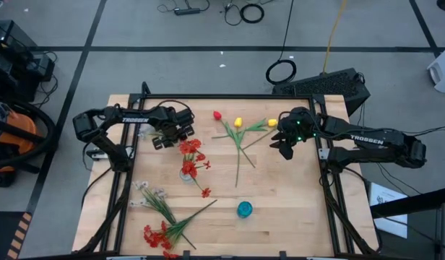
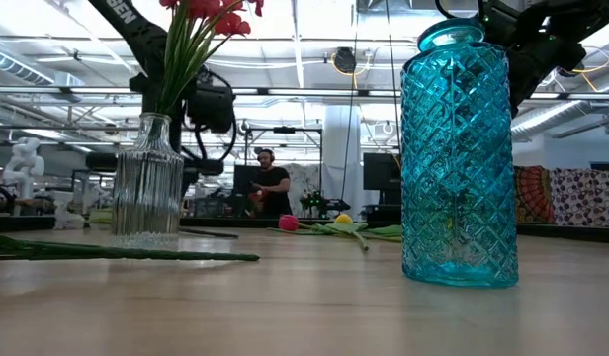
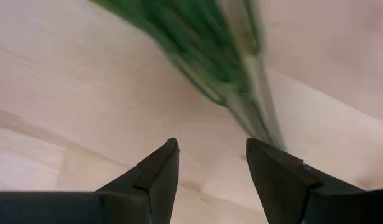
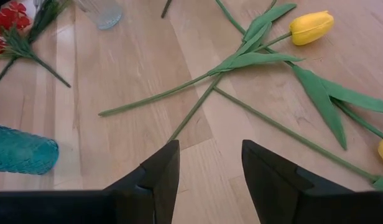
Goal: Sort flowers into vase by color
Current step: Put the top white flowers into the blue vase
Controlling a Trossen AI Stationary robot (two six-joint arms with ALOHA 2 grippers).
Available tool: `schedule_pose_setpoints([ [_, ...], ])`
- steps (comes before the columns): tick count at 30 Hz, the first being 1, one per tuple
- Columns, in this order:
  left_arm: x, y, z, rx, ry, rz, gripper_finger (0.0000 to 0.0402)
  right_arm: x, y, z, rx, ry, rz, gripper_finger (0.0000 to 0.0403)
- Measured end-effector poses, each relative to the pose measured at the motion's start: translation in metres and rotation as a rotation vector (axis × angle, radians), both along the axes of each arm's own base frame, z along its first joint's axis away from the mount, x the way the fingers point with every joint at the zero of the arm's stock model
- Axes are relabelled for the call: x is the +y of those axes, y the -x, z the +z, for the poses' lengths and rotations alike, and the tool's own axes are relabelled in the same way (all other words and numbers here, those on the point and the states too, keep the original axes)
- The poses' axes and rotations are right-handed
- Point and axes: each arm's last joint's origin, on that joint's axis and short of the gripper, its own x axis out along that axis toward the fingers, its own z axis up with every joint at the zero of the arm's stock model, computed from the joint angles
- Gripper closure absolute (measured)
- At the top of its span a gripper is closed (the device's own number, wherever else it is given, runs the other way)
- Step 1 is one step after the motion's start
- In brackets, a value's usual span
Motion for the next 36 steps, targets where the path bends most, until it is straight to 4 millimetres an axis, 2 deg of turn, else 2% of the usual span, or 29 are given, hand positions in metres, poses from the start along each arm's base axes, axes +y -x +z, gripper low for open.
schedule_pose_setpoints([
  [8,0.004,0.0,0.005,0.005,-0.054,0.023,0.0208,0.0,0.0,0.0,-0.004,0.001,0.025,0.0239],
  [12,0.006,0.0,-0.006,0.02,-0.058,0.053,0.0208,0.001,0.0,0.0,-0.002,0.003,0.027,0.0239],
  [20,0.014,-0.014,-0.026,-0.005,-0.094,0.048,0.0208,0.001,0.001,0.0,0.003,-0.002,0.023,0.0239],
  [24,0.013,-0.012,-0.028,0.027,-0.08,0.018,0.0212,0.001,0.001,-0.001,0.005,-0.007,0.018,0.0239],
  [27,0.012,-0.011,-0.027,0.031,-0.076,0.019,0.0236,0.001,0.001,-0.001,0.005,-0.009,0.016,0.0239],
  [36,0.009,-0.016,-0.027,-0.019,-0.083,-0.06,0.0355,0.001,0.0,0.0,0.004,-0.005,0.013,0.0239],
])
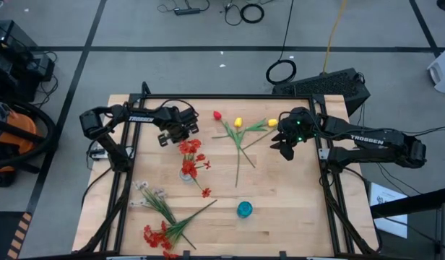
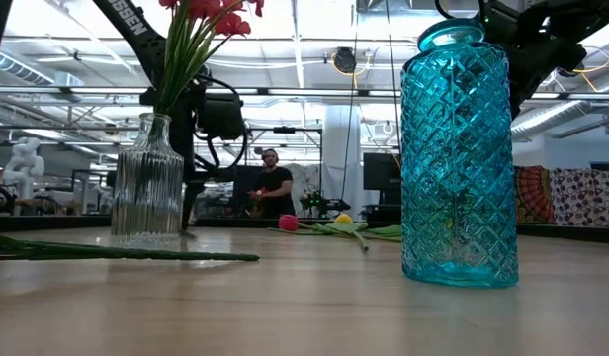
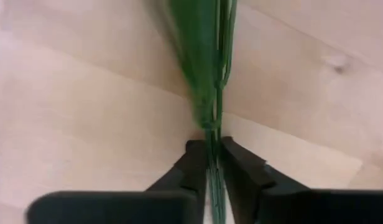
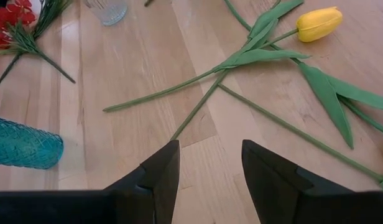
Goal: Sort flowers into vase by color
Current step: Put the top white flowers into the blue vase
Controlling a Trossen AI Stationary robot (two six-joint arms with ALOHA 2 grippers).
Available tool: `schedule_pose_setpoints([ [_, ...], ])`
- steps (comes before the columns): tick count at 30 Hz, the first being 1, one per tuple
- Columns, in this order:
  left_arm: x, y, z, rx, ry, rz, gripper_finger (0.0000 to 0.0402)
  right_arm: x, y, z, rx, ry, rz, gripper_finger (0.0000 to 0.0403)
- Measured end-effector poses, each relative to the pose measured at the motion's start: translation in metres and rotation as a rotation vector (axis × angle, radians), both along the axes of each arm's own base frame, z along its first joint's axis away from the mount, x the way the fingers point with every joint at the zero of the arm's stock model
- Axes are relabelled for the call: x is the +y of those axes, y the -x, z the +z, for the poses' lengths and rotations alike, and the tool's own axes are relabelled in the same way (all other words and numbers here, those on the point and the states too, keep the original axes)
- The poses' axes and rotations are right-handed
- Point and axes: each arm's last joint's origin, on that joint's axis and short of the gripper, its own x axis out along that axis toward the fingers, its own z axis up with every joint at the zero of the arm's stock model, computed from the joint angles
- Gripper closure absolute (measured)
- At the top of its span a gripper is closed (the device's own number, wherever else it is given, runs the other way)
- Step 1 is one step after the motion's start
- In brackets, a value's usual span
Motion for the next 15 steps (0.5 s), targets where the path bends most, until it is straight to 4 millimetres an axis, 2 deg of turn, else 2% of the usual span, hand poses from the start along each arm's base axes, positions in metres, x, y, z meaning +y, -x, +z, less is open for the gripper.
schedule_pose_setpoints([
  [6,-0.0017,-0.0027,0.0,-0.009,-0.024,-0.128,0.0392,-0.0014,-0.0032,0.0035,-0.047,0.002,-0.018,0.0239],
  [11,-0.0008,-0.0027,0.0001,0.0,-0.049,-0.175,0.0397,-0.002,-0.0045,0.0052,-0.068,-0.038,-0.061,0.0239],
  [15,0.0037,-0.0026,0.0014,0.002,-0.078,-0.233,0.0398,-0.0039,-0.0039,0.0045,-0.05,-0.046,-0.16,0.0239],
])
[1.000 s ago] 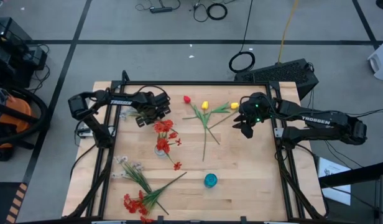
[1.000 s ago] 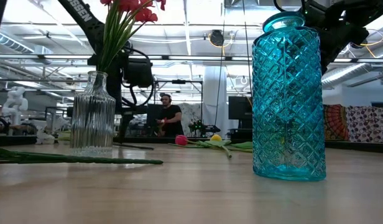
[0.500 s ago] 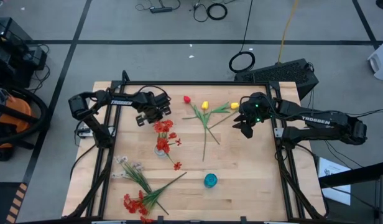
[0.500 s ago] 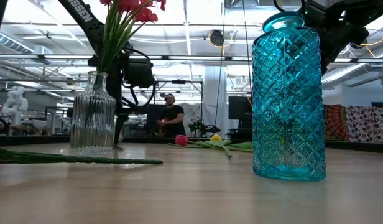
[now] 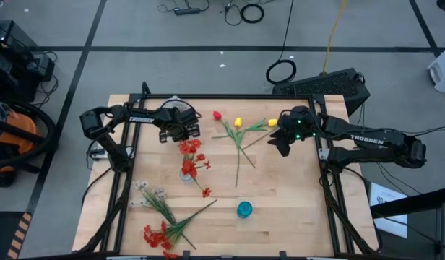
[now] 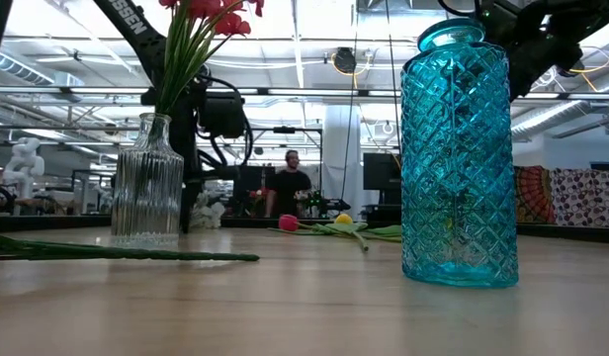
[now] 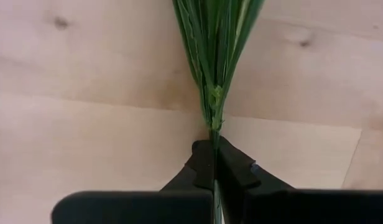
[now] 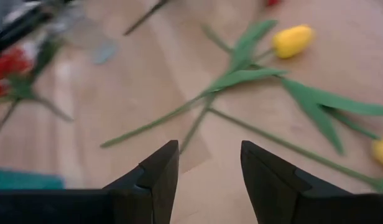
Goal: Sort flowers into vase by color
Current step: Put the top white flowers into the blue vase
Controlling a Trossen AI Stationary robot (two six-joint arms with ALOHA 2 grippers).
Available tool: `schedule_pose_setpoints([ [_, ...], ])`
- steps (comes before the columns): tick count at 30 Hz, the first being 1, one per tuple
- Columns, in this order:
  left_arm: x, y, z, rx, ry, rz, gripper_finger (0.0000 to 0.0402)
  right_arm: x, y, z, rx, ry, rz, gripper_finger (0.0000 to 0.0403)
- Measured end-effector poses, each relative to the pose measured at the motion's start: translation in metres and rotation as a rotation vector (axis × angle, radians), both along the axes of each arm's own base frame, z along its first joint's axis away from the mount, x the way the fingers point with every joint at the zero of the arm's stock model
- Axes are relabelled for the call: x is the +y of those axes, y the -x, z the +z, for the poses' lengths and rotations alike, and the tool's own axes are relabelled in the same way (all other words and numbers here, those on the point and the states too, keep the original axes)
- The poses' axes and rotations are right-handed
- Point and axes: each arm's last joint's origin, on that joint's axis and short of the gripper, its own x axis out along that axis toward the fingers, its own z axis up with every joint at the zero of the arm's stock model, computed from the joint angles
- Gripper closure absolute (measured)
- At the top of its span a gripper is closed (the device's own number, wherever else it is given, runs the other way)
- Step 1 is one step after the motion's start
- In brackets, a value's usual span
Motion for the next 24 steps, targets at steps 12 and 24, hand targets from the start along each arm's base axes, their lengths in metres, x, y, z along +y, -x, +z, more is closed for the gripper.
schedule_pose_setpoints([
  [12,0.022,-0.016,0.061,-0.115,-0.328,-0.316,0.0401,-0.002,0.002,-0.002,0.011,-0.159,-0.248,0.0239],
  [24,0.027,-0.033,0.15,-0.508,-0.927,-0.764,0.0401,-0.009,-0.014,0.025,-0.321,-0.133,-0.269,0.0239],
])
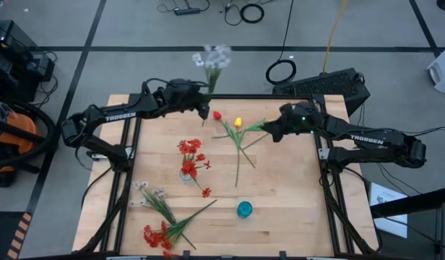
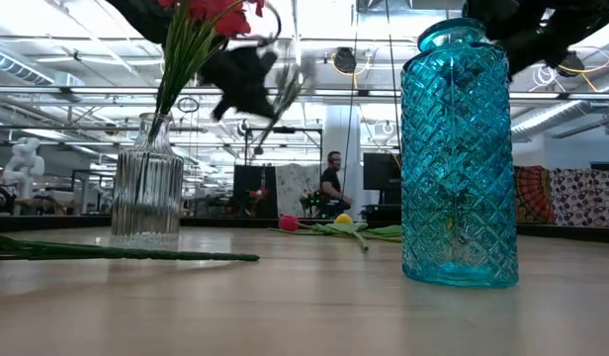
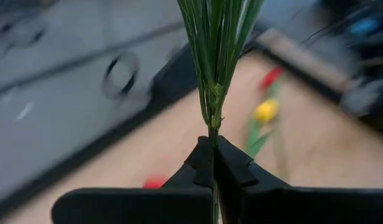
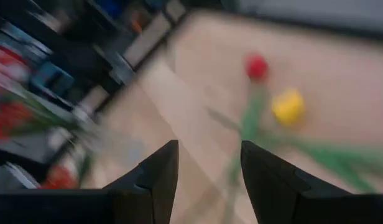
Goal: Sort flowers into vase by color
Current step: Put the top white flowers into the blue vase
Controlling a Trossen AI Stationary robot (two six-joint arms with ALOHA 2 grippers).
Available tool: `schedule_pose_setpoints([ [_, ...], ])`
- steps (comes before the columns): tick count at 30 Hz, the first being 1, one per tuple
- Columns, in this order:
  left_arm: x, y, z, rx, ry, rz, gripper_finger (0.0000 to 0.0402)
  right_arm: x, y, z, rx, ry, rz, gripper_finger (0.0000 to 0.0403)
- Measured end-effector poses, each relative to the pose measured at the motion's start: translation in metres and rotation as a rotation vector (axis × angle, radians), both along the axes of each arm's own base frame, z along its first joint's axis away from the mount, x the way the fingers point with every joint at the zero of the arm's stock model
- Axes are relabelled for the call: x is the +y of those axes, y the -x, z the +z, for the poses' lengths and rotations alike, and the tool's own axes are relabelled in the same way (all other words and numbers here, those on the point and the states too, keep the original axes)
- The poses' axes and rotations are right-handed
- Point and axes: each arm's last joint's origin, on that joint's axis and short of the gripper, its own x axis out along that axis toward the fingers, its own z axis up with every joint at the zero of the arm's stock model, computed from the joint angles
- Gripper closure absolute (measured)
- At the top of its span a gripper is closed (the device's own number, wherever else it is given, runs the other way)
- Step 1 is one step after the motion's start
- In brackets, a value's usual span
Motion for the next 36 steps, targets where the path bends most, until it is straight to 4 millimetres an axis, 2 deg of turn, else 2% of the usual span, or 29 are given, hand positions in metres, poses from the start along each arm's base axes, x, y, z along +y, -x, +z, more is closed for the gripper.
schedule_pose_setpoints([
  [6,-0.006,-0.015,0.029,-0.31,-0.123,-0.173,0.0401,0.003,-0.016,0.026,-0.261,0.255,0.076,0.0239],
  [11,-0.024,-0.024,0.037,-0.394,-0.15,-0.282,0.0401,0.01,-0.036,0.034,-0.406,0.341,0.13,0.0239],
  [17,-0.047,-0.033,0.036,-0.375,-0.198,-0.44,0.0401,0.013,-0.066,0.051,-0.347,0.412,0.196,0.0239],
  [25,-0.066,-0.039,0.037,-0.386,-0.204,-0.504,0.0401,0.015,-0.094,0.083,-0.256,0.516,0.267,0.0239],
  [33,-0.071,-0.04,0.036,-0.374,-0.198,-0.517,0.0401,0.014,-0.117,0.094,-0.175,0.53,0.312,0.024],
  [36,-0.072,-0.04,0.035,-0.371,-0.196,-0.52,0.0401,0.013,-0.121,0.096,-0.182,0.527,0.31,0.0253],
])
